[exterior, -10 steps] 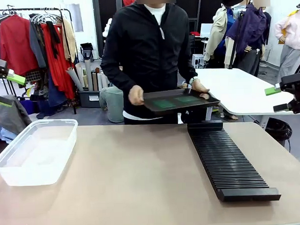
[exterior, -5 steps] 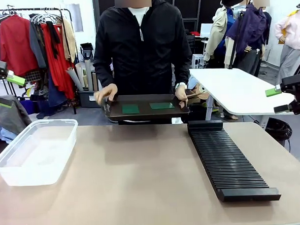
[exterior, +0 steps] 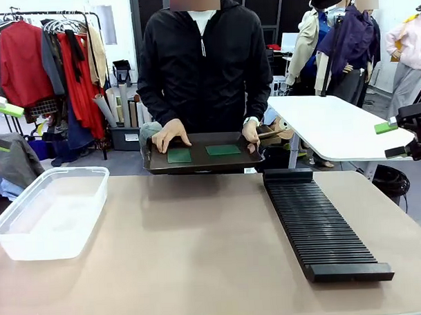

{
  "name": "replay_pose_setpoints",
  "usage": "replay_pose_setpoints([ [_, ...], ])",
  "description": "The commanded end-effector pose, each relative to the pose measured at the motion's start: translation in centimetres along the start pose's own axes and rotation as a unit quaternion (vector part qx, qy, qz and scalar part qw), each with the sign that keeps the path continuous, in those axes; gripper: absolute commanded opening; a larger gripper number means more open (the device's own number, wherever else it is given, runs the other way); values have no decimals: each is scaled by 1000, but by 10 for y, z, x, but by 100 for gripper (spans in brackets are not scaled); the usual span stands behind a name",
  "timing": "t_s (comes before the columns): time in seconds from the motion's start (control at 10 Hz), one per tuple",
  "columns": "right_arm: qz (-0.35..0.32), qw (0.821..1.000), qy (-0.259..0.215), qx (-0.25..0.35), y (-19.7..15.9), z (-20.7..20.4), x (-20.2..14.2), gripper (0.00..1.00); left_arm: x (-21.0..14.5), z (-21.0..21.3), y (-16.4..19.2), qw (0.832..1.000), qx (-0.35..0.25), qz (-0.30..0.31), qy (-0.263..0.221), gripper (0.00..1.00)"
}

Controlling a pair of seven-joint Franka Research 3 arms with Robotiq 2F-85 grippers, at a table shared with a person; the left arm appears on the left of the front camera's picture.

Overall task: Sort PCBs into racks and boxes based on the side picked up.
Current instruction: Pick up the Blank PCB handed by the Human.

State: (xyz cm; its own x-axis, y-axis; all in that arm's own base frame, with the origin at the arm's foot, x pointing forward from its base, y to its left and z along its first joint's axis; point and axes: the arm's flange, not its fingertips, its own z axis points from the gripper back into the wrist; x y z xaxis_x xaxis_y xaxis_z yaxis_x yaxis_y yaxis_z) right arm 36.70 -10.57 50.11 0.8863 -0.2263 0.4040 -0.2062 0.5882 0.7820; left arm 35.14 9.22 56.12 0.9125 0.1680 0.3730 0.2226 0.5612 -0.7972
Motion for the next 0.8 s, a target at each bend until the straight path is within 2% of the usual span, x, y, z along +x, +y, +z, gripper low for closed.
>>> replay_pose_setpoints([
  [0.0, -23, 999, 15, 37, -5, 10, 17, 100, 14, 21, 23, 997, -74, 0, 22, 100],
  [0.2, -29, 997, 36, 57, -9, 11, 23, 100, 18, 26, 42, 995, -98, 11, 32, 100],
  [0.4, -27, 994, 64, 78, -13, 12, 28, 100, 17, 24, 50, 990, -135, -2, 44, 100],
  [0.5, -21, 998, 45, 44, -10, 6, 15, 100, 9, 24, 44, 995, -96, 13, 31, 100],
  [0.7, -21, 998, 45, 44, -10, 6, 15, 100, 9, 24, 44, 995, -96, 13, 31, 100],
])
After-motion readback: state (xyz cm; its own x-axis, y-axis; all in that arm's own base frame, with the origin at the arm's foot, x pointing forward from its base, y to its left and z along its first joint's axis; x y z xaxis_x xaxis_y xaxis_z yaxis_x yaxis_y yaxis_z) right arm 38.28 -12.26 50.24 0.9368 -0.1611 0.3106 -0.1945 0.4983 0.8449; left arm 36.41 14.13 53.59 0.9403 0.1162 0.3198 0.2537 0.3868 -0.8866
